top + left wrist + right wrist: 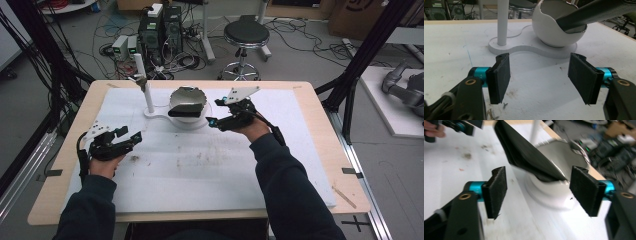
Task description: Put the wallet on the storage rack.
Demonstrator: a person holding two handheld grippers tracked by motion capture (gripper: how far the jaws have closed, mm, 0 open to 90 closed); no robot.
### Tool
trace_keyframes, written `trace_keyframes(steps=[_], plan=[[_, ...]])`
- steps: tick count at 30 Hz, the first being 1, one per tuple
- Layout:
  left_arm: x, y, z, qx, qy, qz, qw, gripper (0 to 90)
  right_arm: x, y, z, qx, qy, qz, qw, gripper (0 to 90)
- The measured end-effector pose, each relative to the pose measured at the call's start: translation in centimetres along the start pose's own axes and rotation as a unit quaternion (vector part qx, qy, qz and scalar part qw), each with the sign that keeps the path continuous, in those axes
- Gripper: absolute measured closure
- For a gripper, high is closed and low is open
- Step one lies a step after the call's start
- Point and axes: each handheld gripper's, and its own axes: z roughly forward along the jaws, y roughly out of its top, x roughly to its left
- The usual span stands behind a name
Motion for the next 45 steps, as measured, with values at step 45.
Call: trace_keyframes(steps=[45], plan=[[-0.6,0.4,-0.3,-0.018,0.002,0.021,0.9996,20.8,1.6,-14.5,-10.5,0.016,-0.192,0.153,0.9692,21.0]])
